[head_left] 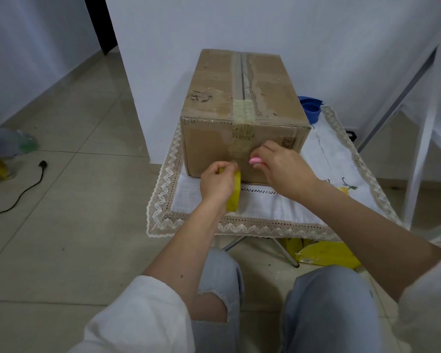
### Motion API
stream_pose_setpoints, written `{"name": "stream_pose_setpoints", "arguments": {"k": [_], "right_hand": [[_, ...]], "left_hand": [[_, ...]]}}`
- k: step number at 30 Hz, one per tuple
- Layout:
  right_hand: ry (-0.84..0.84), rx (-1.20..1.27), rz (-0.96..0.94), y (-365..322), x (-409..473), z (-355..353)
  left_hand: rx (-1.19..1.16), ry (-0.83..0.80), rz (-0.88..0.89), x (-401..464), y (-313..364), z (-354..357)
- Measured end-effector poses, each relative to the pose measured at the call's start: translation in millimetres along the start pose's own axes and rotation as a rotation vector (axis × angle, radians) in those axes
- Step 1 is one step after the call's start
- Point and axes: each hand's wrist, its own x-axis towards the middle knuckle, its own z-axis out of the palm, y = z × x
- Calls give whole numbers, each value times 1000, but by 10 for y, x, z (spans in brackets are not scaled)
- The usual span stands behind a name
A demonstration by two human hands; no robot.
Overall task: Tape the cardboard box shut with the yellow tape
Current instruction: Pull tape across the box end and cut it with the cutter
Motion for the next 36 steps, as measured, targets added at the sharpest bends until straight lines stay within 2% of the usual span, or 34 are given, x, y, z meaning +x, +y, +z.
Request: {"name": "stream_pose_setpoints", "arguments": {"k": [4, 8, 12, 15, 18, 23, 27, 36], "right_hand": [[25, 85, 18, 65, -203, 66], [90, 242, 124, 57, -254, 151], [38, 386, 253, 117, -326, 235], [-37, 481, 379, 160, -407, 287], [-133, 511, 478, 216, -489, 359], [-220, 559, 624, 316, -550, 472], [-256, 580, 659, 341, -565, 489], [-276, 467, 674, 341, -583, 511]], "left_hand": [[25, 7, 21, 6, -86, -119], [159, -18, 169, -22, -64, -146], [515, 11, 374, 43, -79, -238], [781, 39, 431, 80, -115, -301], [930, 5, 480, 80, -183, -315], [993, -103, 476, 15, -238, -277], [1050, -176, 442, 2, -295, -250], [1093, -149, 450, -2, -323, -233]]}}
